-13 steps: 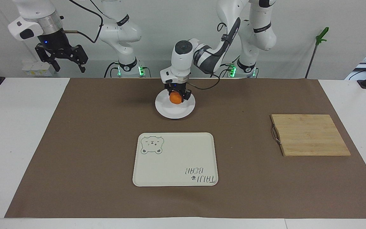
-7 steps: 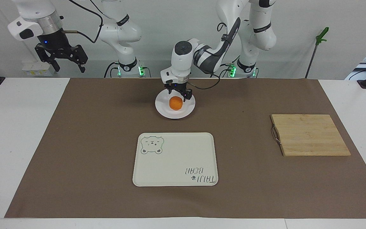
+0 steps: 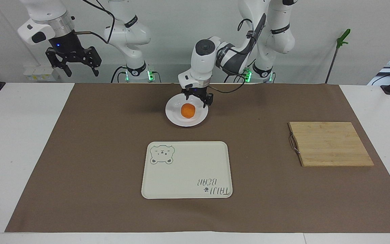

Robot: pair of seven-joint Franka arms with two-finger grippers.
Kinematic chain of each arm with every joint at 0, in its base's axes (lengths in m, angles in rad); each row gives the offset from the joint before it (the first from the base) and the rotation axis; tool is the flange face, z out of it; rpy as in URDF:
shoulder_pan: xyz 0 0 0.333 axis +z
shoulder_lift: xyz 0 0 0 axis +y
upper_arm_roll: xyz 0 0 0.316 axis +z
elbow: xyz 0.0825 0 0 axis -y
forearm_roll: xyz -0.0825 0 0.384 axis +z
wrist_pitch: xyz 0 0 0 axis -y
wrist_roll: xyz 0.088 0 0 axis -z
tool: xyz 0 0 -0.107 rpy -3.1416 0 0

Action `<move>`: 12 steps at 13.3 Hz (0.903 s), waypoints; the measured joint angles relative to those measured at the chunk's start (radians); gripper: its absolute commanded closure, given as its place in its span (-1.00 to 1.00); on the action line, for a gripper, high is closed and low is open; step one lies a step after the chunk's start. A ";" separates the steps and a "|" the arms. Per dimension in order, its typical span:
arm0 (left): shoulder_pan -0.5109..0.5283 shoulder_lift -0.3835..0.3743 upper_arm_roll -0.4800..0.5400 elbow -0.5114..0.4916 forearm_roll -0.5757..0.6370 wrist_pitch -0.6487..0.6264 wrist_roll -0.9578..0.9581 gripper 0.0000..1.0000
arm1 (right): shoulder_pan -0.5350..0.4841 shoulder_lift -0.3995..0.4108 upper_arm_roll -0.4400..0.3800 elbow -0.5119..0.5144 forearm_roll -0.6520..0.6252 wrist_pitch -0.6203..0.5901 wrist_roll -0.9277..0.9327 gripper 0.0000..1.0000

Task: Place orange and plate with both arms
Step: 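Release the orange onto the plate while the right gripper approaches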

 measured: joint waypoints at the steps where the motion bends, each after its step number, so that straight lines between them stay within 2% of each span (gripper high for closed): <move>1: 0.048 -0.014 0.001 0.002 0.022 -0.019 0.013 -1.00 | 0.000 -0.005 0.000 -0.001 0.002 -0.001 -0.014 -1.00; 3: 0.141 -0.038 0.004 0.006 0.034 -0.034 0.081 -1.00 | 0.000 -0.010 0.000 -0.020 0.021 -0.007 -0.018 -1.00; 6: 0.288 -0.077 0.007 0.019 0.045 -0.044 0.216 -1.00 | 0.000 -0.011 0.000 -0.103 0.137 0.005 -0.018 -1.00; 9: 0.436 -0.098 0.007 0.115 0.053 -0.110 0.364 -1.00 | -0.001 -0.011 -0.001 -0.217 0.282 0.080 -0.018 -1.00; 12: 0.551 -0.105 0.008 0.234 0.062 -0.185 0.415 -1.00 | -0.001 -0.011 -0.001 -0.330 0.418 0.166 -0.021 -1.00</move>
